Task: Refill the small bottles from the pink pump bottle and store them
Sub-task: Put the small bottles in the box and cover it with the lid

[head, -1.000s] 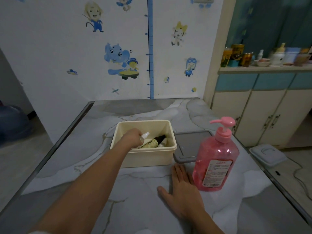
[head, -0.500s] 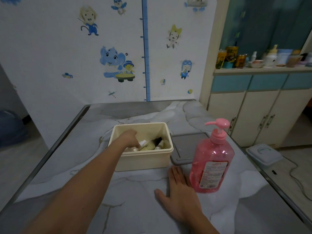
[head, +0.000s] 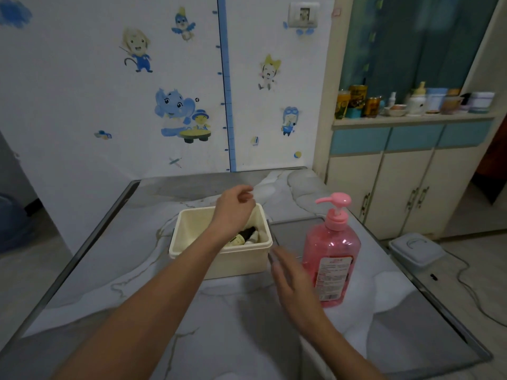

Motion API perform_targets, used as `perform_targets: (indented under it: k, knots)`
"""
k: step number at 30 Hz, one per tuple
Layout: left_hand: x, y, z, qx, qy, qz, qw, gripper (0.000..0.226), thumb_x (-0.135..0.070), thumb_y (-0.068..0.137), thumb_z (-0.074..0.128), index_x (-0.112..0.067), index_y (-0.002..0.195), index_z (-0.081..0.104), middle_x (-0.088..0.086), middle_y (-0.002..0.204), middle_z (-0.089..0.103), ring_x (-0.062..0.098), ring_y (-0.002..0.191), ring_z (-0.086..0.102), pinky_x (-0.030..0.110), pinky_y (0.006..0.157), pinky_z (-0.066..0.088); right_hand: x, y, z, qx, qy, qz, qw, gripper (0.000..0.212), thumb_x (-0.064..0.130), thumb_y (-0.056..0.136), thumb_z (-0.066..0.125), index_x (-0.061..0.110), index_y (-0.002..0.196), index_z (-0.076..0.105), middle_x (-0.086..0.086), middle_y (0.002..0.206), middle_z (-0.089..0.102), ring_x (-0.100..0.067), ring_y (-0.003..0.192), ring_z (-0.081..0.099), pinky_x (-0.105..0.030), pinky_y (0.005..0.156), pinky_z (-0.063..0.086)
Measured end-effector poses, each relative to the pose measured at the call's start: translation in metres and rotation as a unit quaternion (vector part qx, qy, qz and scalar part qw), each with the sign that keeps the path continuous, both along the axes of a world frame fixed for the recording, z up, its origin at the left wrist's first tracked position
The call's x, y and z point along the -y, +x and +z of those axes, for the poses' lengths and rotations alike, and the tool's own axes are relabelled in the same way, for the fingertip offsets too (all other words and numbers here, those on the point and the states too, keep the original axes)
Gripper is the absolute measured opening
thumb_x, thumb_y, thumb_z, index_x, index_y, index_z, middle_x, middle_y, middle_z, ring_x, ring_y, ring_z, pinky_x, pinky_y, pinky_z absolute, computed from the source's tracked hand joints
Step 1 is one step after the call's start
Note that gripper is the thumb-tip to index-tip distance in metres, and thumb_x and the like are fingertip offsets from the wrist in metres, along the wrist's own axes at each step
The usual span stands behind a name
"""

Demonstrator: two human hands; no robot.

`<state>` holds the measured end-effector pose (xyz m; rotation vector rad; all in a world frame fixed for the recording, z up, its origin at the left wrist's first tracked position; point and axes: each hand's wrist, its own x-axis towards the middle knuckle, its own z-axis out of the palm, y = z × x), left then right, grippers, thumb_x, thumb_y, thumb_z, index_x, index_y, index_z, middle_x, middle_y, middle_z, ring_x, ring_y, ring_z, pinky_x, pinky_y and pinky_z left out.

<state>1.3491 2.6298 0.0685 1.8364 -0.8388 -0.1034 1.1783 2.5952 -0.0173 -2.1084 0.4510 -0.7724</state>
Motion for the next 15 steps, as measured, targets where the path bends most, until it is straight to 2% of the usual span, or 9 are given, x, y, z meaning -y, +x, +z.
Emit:
perform_targets:
  k: [3, 6, 9, 11, 13, 15]
  knots:
    - [0.017, -0.018, 0.01, -0.091, -0.048, -0.04, 0.994, 0.033, -0.014, 0.088, 0.057, -0.014, 0.121, 0.062, 0.001, 0.11, 0.067, 0.012, 0.103, 0.061, 0.025, 0.092, 0.046, 0.005, -0.012, 0.06, 0.122, 0.012, -0.028, 0.992, 0.029, 0.023, 0.096, 0.041, 0.036, 0.119, 0.053, 0.026, 0.117, 0.055, 0.015, 0.111, 0.048, -0.006, 0.095, 0.04]
    - [0.034, -0.033, 0.014, -0.176, -0.068, -0.069, 0.98, 0.036, -0.017, 0.088, 0.058, -0.014, 0.124, 0.06, 0.003, 0.116, 0.065, 0.015, 0.108, 0.06, 0.032, 0.098, 0.046, 0.019, -0.031, 0.123, 0.217, 0.007, -0.045, 0.975, 0.028, 0.018, 0.098, 0.039, 0.023, 0.12, 0.057, 0.013, 0.114, 0.06, 0.003, 0.109, 0.055, -0.01, 0.09, 0.046]
    - [0.05, -0.046, 0.01, -0.249, -0.071, -0.091, 0.962, 0.026, -0.015, 0.089, 0.057, -0.013, 0.114, 0.061, 0.005, 0.112, 0.061, 0.016, 0.104, 0.058, 0.031, 0.09, 0.044, 0.04, -0.049, 0.167, 0.279, 0.01, -0.064, 0.958, 0.026, 0.015, 0.099, 0.037, 0.021, 0.115, 0.057, 0.012, 0.108, 0.06, -0.003, 0.108, 0.058, -0.012, 0.089, 0.048]
    - [0.06, -0.055, 0.001, -0.262, -0.033, -0.095, 0.96, 0.017, -0.019, 0.088, 0.056, -0.013, 0.103, 0.061, 0.007, 0.101, 0.055, 0.019, 0.096, 0.053, 0.032, 0.08, 0.042, 0.066, -0.052, 0.179, 0.274, 0.056, -0.097, 0.955, 0.026, 0.016, 0.099, 0.037, 0.019, 0.113, 0.059, 0.01, 0.107, 0.061, -0.005, 0.106, 0.059, -0.016, 0.091, 0.049]
    - [0.069, -0.065, -0.012, -0.273, 0.02, -0.099, 0.957, 0.02, -0.023, 0.087, 0.055, -0.01, 0.102, 0.058, 0.005, 0.09, 0.052, 0.018, 0.083, 0.049, 0.03, 0.069, 0.038, 0.097, -0.05, 0.175, 0.227, 0.112, -0.131, 0.959, 0.026, 0.019, 0.098, 0.038, 0.017, 0.109, 0.061, 0.008, 0.103, 0.062, -0.007, 0.105, 0.059, -0.022, 0.094, 0.049]
    - [0.077, -0.071, -0.028, -0.304, 0.048, -0.104, 0.946, 0.026, -0.024, 0.088, 0.056, -0.007, 0.107, 0.059, 0.006, 0.098, 0.061, 0.016, 0.083, 0.056, 0.022, 0.067, 0.043, 0.129, -0.044, 0.155, 0.145, 0.152, -0.163, 0.964, 0.025, 0.022, 0.096, 0.041, 0.012, 0.104, 0.063, -0.002, 0.102, 0.064, -0.02, 0.109, 0.06, -0.031, 0.097, 0.049]
